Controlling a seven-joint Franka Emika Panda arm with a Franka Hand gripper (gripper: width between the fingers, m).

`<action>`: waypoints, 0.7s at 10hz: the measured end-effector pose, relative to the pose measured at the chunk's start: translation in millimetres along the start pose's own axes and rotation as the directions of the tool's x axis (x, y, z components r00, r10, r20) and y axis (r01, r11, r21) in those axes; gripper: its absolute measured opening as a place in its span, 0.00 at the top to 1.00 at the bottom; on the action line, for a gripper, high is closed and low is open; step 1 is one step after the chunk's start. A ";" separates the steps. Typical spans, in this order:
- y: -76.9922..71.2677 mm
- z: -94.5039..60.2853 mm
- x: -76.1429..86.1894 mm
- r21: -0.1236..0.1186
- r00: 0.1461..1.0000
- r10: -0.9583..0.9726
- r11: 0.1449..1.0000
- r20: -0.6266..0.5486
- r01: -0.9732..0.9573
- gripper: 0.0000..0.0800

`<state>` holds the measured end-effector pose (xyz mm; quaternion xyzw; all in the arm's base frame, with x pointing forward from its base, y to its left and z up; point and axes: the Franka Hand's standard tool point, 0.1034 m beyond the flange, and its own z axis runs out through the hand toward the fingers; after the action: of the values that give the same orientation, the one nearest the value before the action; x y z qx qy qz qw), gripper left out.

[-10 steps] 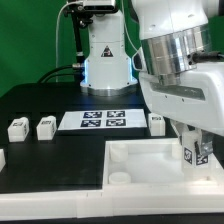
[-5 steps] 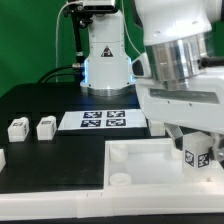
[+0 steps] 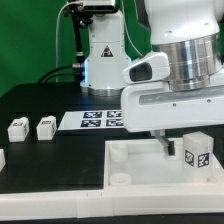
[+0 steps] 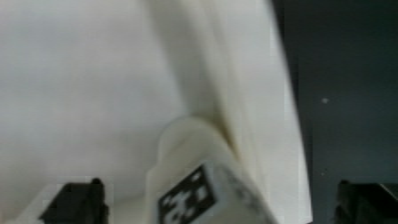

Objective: Assemble one leg

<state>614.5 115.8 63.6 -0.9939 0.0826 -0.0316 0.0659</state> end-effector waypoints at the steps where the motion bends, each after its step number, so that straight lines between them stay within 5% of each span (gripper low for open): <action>1: -4.9 -4.7 3.7 -0.037 0.994 -0.111 0.993 -0.001 0.111 0.19; 3: -5.7 -7.1 8.6 -0.058 0.917 -0.399 0.915 0.004 0.399 0.19; 4: -5.9 -6.9 8.4 -0.056 0.933 -0.361 0.931 0.001 0.360 0.19; 6: -5.8 -6.9 8.5 -0.055 0.938 -0.346 0.937 0.000 0.345 0.50; 7: -4.4 -7.0 8.9 -0.056 0.972 -0.236 0.970 -0.006 0.235 0.50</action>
Offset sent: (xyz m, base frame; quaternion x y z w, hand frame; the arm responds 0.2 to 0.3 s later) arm 0.0000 0.0000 0.0000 0.0000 0.0000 0.0000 1.0000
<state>623.5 117.7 71.5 -0.9979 -0.0348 -0.0434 0.0340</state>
